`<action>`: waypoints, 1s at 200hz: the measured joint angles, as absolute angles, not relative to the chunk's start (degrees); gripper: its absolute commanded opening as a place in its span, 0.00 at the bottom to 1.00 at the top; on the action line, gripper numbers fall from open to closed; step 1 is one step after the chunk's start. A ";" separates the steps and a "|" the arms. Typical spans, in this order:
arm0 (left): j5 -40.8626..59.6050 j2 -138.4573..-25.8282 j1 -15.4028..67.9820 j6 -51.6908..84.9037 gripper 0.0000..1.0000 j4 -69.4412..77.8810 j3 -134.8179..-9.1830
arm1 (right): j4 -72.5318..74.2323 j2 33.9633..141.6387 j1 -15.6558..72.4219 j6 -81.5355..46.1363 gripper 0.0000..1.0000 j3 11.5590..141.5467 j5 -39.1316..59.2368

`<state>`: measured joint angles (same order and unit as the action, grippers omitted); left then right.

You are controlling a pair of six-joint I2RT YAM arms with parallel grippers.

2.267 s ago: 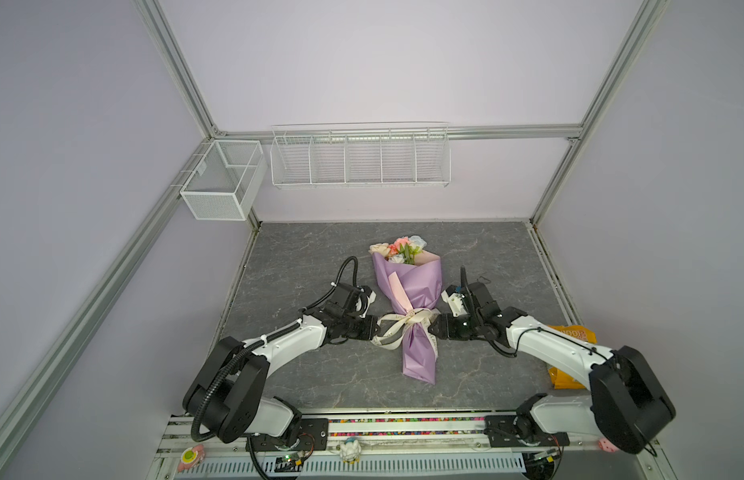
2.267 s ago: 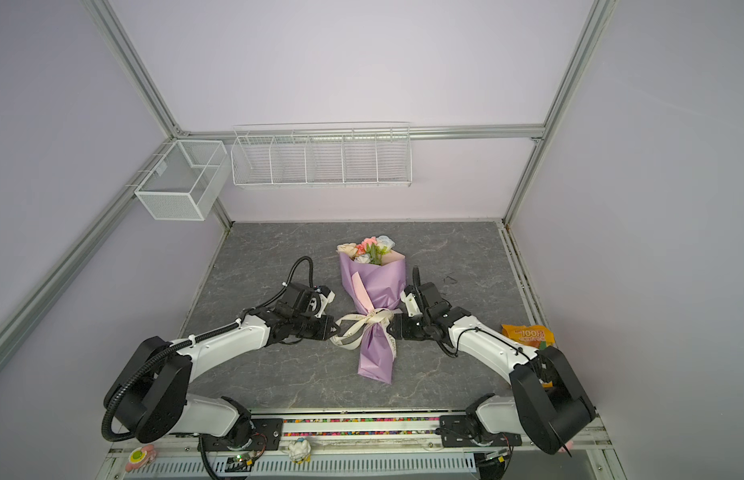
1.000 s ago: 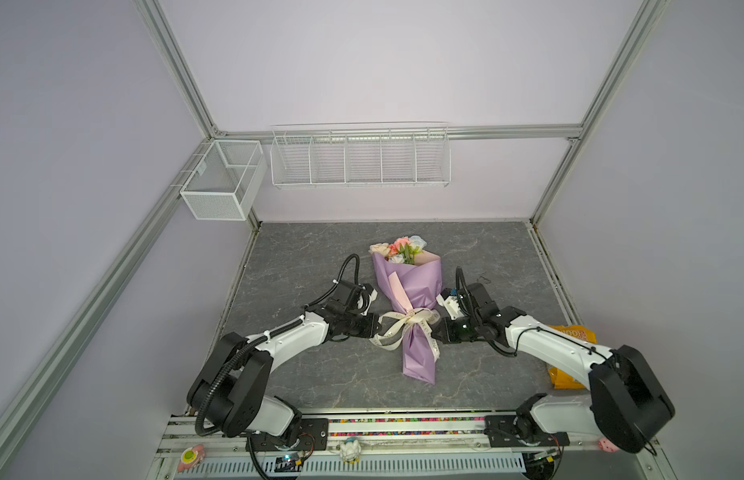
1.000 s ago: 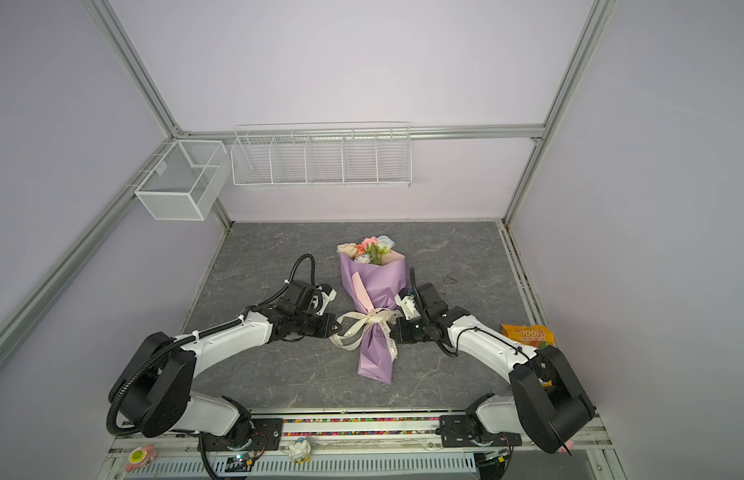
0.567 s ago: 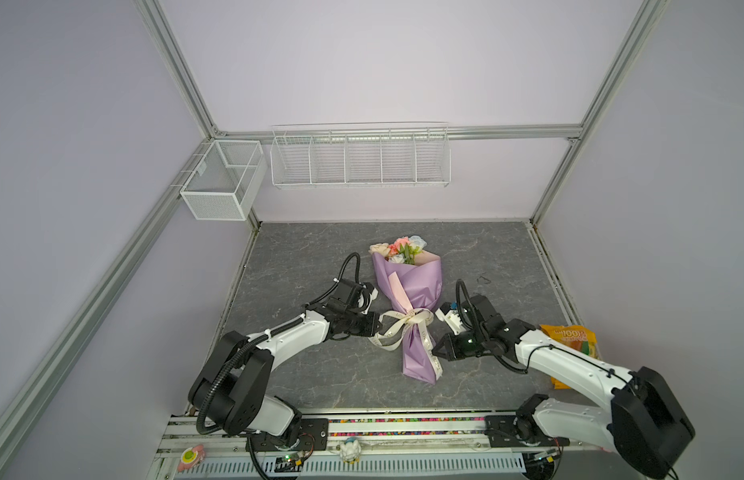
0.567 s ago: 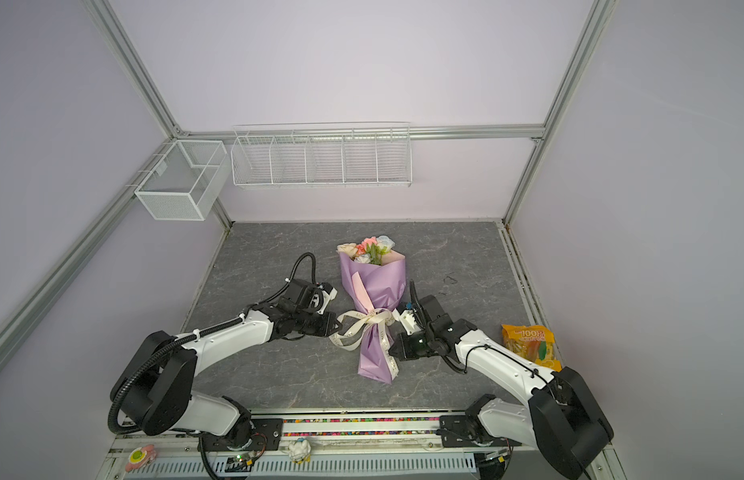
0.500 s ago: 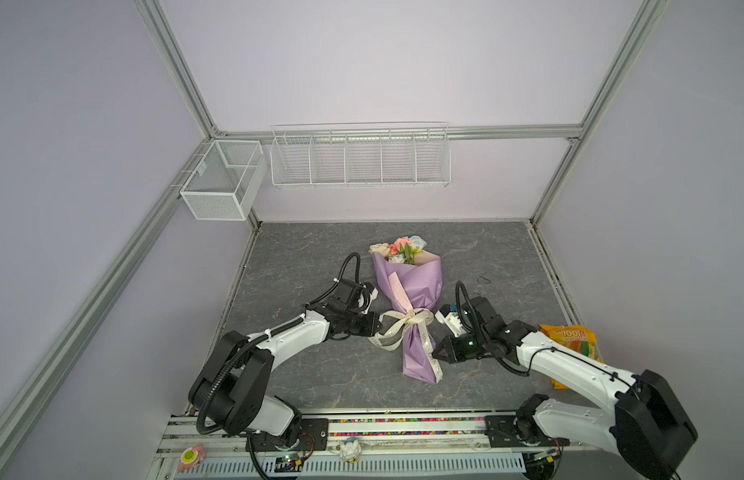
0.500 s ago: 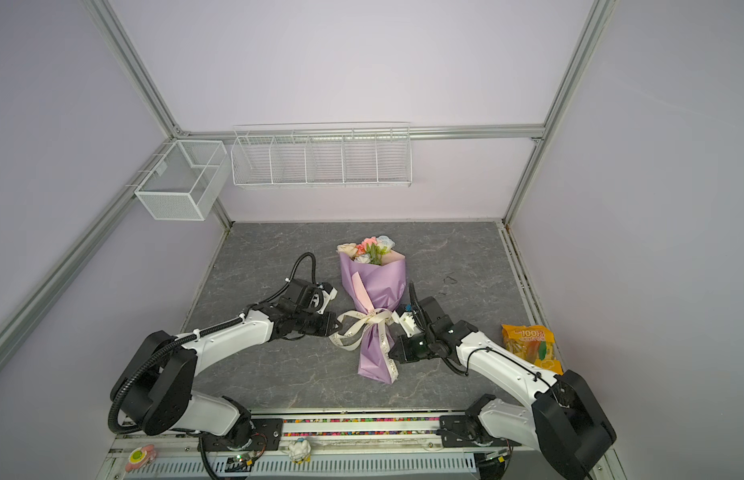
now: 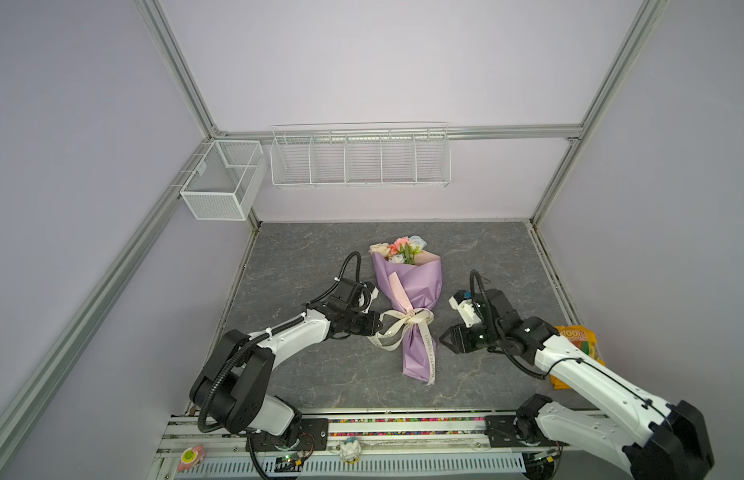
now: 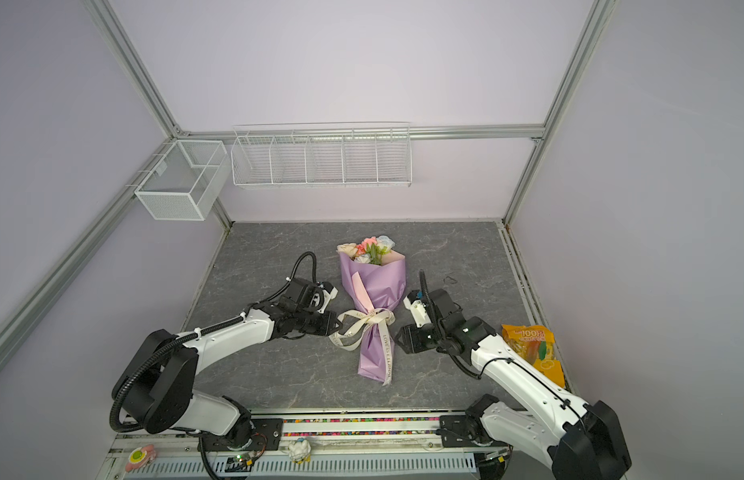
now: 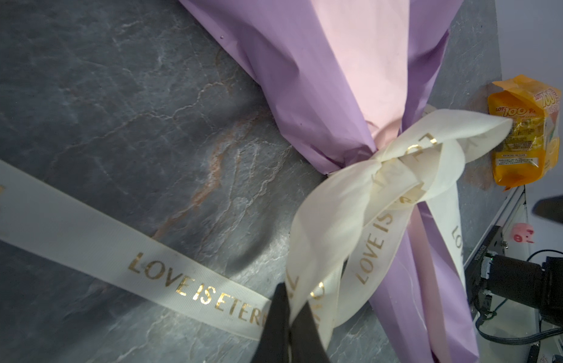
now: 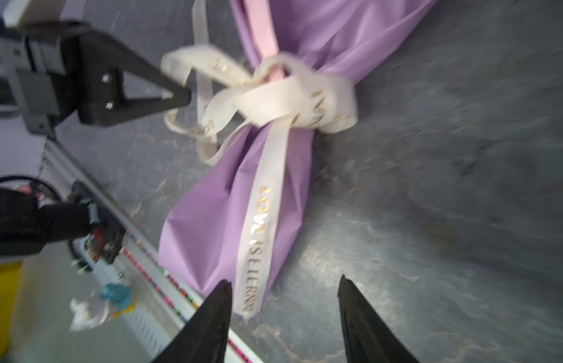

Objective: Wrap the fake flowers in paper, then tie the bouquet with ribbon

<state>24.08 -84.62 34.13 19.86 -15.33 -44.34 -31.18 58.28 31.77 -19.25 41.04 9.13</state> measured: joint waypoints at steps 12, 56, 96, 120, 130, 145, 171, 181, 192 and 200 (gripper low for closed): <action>24.10 -84.66 34.13 19.62 0.00 -15.62 -44.60 | -29.43 58.06 30.09 -16.12 0.55 41.04 5.56; 24.18 -84.88 34.13 18.83 0.00 -16.19 -45.93 | -18.46 62.26 28.99 6.37 0.50 40.56 3.88; 24.49 -85.45 34.13 18.72 0.00 -16.45 -46.30 | -16.51 73.43 26.72 24.60 0.45 41.45 9.72; 24.56 -85.65 34.13 18.52 0.00 -16.58 -46.30 | -14.09 74.98 26.61 31.66 0.44 41.12 14.17; 24.60 -85.73 34.13 18.31 0.00 -16.60 -46.30 | -12.78 75.81 26.52 34.46 0.44 41.04 15.46; 24.84 -85.86 34.13 18.11 0.00 -16.67 -46.37 | -11.03 78.22 26.30 37.69 0.44 41.06 17.10; 25.12 -86.30 34.13 17.89 0.00 -16.84 -46.59 | -9.54 82.72 26.28 42.33 0.44 41.06 18.39; 25.19 -86.35 34.13 17.89 0.00 -17.02 -46.68 | -9.21 83.68 26.28 43.77 0.44 41.06 18.55; 25.28 -86.39 34.13 17.87 0.00 -17.04 -46.85 | -8.32 84.44 26.28 45.17 0.43 41.06 18.57; 25.39 -86.43 34.13 17.85 0.00 -17.15 -47.05 | -7.55 84.77 26.28 45.98 0.41 41.08 18.55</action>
